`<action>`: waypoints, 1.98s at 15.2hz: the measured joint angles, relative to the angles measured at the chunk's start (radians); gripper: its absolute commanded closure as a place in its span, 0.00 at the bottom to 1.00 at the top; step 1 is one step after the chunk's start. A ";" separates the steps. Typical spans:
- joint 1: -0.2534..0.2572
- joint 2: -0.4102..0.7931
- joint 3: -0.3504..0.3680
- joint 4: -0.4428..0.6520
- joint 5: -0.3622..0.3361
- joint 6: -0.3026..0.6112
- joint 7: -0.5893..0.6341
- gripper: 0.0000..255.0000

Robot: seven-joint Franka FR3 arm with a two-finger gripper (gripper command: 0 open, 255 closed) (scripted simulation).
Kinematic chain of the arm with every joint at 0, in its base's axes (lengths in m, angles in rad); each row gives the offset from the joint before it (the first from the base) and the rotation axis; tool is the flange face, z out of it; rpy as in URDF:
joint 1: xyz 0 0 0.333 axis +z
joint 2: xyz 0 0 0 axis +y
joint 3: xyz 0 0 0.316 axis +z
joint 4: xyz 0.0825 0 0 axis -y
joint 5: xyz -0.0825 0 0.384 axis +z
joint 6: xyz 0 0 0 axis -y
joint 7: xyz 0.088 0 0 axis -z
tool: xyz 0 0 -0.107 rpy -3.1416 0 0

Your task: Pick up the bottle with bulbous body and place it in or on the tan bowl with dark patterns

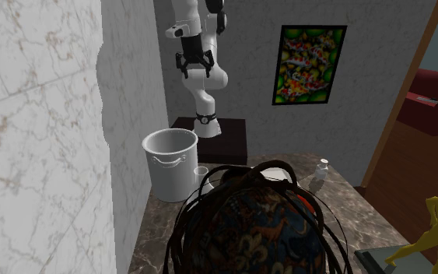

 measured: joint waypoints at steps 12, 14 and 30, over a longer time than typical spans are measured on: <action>0.018 0.291 0.069 0.027 0.016 0.335 0.064 0.00; 0.019 0.359 0.080 0.058 0.012 0.386 0.077 0.00; 0.037 0.936 0.124 0.421 -0.097 0.705 0.212 0.00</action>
